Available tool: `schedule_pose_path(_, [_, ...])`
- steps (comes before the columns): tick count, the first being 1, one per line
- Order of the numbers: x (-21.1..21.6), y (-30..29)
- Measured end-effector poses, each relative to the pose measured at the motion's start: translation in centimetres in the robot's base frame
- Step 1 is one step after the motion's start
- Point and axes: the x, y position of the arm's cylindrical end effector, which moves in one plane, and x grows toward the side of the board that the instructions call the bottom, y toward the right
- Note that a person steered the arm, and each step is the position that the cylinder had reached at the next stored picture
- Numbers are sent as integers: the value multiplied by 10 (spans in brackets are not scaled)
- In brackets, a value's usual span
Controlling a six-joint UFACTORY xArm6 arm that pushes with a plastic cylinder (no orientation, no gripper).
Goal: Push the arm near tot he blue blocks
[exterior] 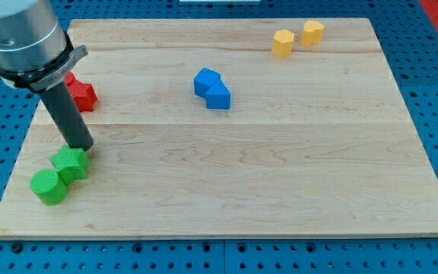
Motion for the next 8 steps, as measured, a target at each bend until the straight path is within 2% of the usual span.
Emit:
schedule_pose_path(2, [-1,0])
schedule_pose_path(4, [-12,79])
schedule_pose_path(7, [-12,120])
schedule_pose_path(8, [-51,148])
